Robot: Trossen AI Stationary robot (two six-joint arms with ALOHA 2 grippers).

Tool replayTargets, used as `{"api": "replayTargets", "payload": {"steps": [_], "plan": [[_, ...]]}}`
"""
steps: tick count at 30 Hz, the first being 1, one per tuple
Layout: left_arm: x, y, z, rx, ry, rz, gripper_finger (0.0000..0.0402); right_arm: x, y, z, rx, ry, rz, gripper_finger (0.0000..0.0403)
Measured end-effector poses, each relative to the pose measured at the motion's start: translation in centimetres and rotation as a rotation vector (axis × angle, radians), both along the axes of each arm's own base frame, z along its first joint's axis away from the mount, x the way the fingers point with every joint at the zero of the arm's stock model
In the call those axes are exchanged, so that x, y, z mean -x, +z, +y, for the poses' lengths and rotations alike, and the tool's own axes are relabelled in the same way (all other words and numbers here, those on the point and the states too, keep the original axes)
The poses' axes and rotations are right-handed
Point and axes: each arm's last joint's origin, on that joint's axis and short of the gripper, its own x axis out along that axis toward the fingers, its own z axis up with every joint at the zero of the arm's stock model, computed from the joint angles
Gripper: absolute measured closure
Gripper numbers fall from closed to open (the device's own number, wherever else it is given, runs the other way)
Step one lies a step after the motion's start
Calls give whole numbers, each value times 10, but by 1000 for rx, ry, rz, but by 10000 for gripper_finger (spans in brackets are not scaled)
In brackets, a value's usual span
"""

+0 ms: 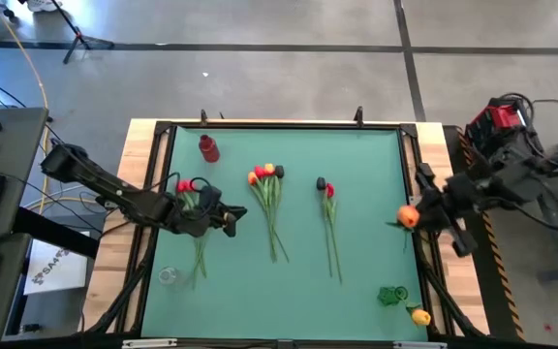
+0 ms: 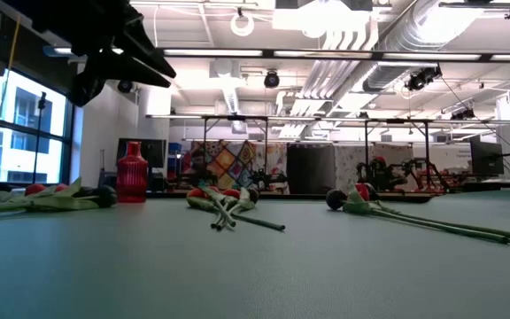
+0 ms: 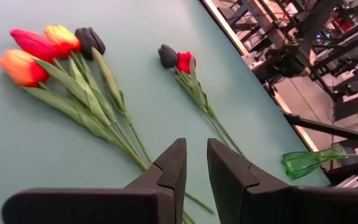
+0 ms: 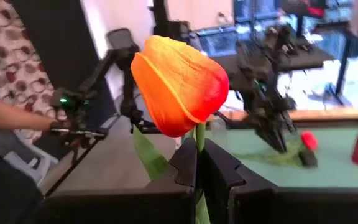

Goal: Sort flowers into vase by color
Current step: Put the orange flower into the green vase

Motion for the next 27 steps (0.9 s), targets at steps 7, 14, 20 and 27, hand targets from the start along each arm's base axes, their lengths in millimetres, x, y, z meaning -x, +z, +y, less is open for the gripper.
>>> {"api": "replayTargets", "payload": {"steps": [7, 14, 20, 27], "plan": [[-14, -15, -5, -4, 2, 12, 351, 17, 0, 11, 44, -26, -32, 403], [-22, -25, -5, -5, 4, 33, 351, 25, 1, 11, 136, -150, -74, 403], [-23, -25, -7, -2, -55, 45, 351, 25, 4, 8, 195, -284, -105, 403], [-27, -11, -9, -78, -122, 36, 351, 23, 20, 8, 170, -374, -171, 403]]}}
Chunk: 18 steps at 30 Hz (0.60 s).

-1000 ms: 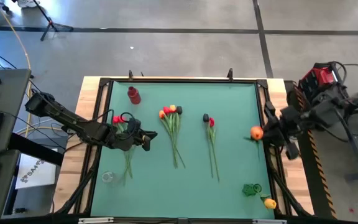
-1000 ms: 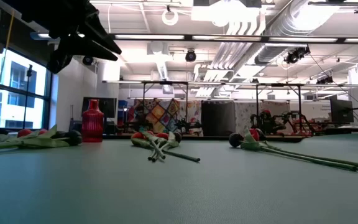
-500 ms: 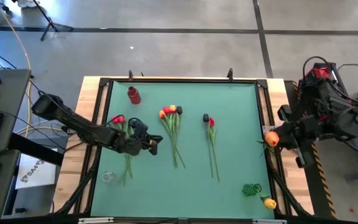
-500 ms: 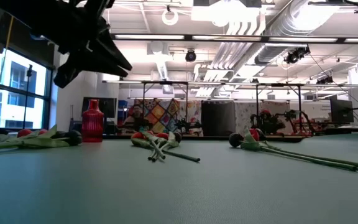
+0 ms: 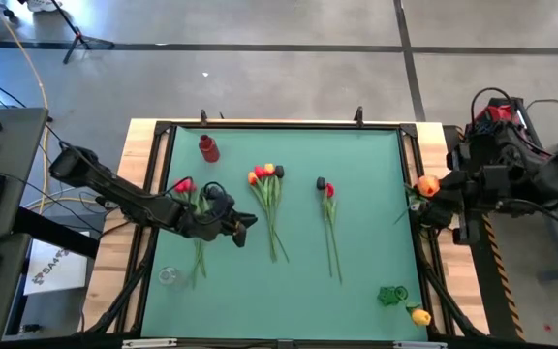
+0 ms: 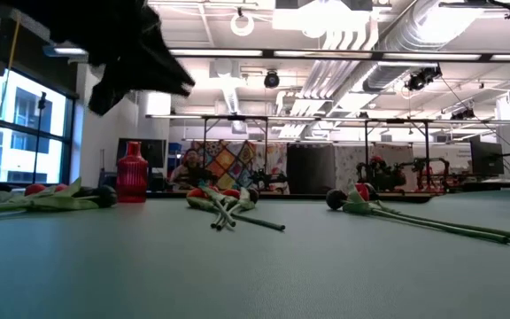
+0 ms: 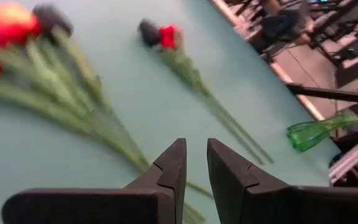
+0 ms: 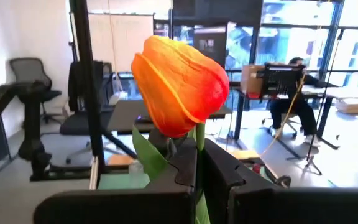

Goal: Sort flowers into vase by color
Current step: Put the orange flower into the green vase

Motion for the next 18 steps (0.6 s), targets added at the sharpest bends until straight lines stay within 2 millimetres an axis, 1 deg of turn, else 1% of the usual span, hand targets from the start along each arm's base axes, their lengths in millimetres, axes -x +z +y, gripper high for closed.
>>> {"api": "replayTargets", "payload": {"steps": [4, 9, 13, 18], "plan": [[-4, 14, 4, -121, -47, 2, 351, -7, 1, 5, 12, -35, -5, 403], [-8, 29, 11, -233, -75, -4, 351, -18, -8, 16, 36, -74, 31, 403], [-9, 34, 16, -248, -62, -9, 351, -22, -18, 24, 25, -103, 65, 403], [-9, 34, 19, -248, -51, -10, 351, -20, -30, 39, 11, -141, 81, 403]]}}
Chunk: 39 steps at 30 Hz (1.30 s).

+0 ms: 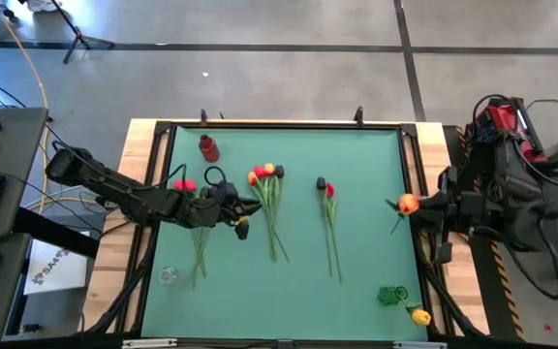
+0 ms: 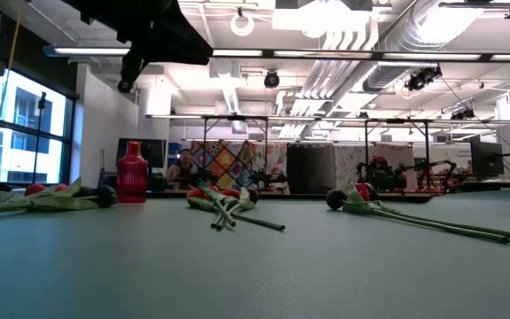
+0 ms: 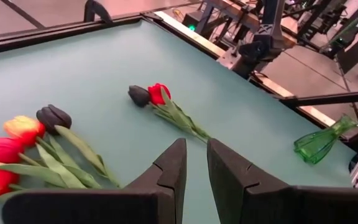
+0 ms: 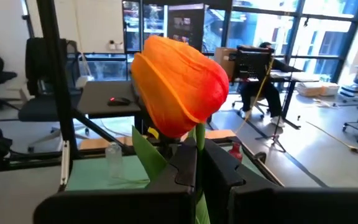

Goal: Sort flowers into vase by color
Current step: Put the orange flower into the green vase

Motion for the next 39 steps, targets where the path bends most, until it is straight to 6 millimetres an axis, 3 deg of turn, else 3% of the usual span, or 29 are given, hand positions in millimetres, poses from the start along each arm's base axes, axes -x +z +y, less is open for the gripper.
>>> {"api": "replayTargets", "payload": {"steps": [9, 18, 34, 39], "plan": [[0, 0, 1, -1, 3, 2, 351, 18, -5, 17, 19, -33, -35, 403], [0, -1, 1, 0, -5, 10, 351, 34, -29, 37, -10, 52, -49, 403], [0, -1, 0, 8, -2, 6, 351, 48, -33, 64, -122, 231, -3, 403], [0, -1, 0, 10, -2, 5, 351, 48, -45, 80, -102, 241, 14, 403]]}}
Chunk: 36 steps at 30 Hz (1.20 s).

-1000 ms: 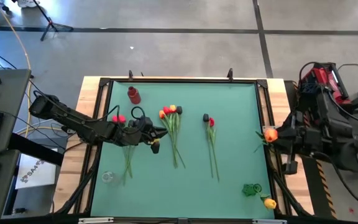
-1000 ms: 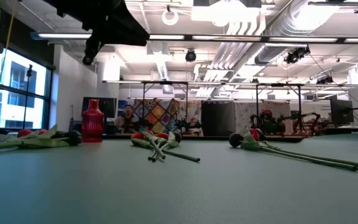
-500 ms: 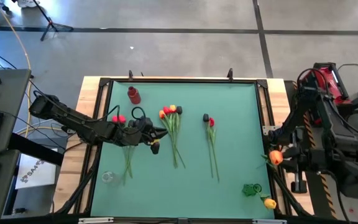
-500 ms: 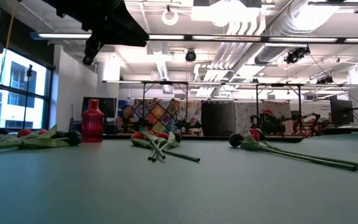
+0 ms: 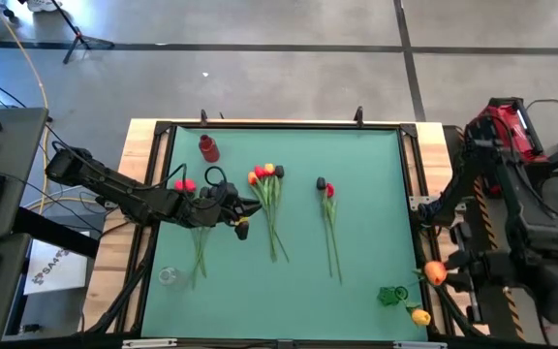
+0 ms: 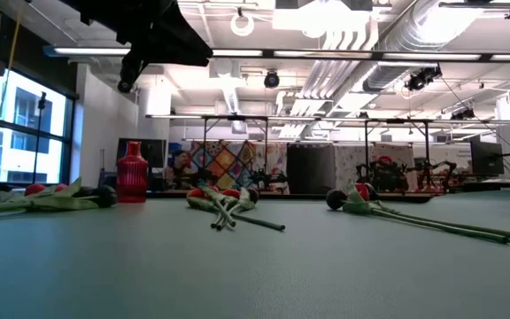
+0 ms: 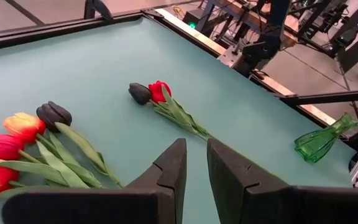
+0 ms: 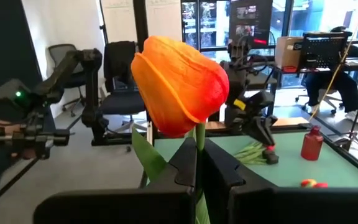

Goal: Sort flowers into vase by color
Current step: Put the orange flower into the green vase

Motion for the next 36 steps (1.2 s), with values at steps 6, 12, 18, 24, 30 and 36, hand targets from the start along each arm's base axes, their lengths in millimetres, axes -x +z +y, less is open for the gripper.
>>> {"api": "replayTargets", "payload": {"steps": [6, 12, 18, 24, 30, 36], "plan": [[0, 0, 0, -4, 8, -1, 351, -2, -20, 17, 7, -26, 3, 403], [0, 0, 1, -6, 11, 0, 351, -3, -26, 25, 13, -45, -11, 403], [0, 0, 1, -5, 13, -1, 351, -3, -28, 26, 23, -47, -11, 403], [0, 0, 1, -5, 12, -1, 351, -4, -28, 22, 17, -72, -26, 403], [0, 0, 1, -6, 11, -1, 351, -9, -25, 14, 23, -42, 33, 403], [0, 0, 1, -6, 11, -1, 351, -9, -32, 5, 1, -52, 64, 403]]}}
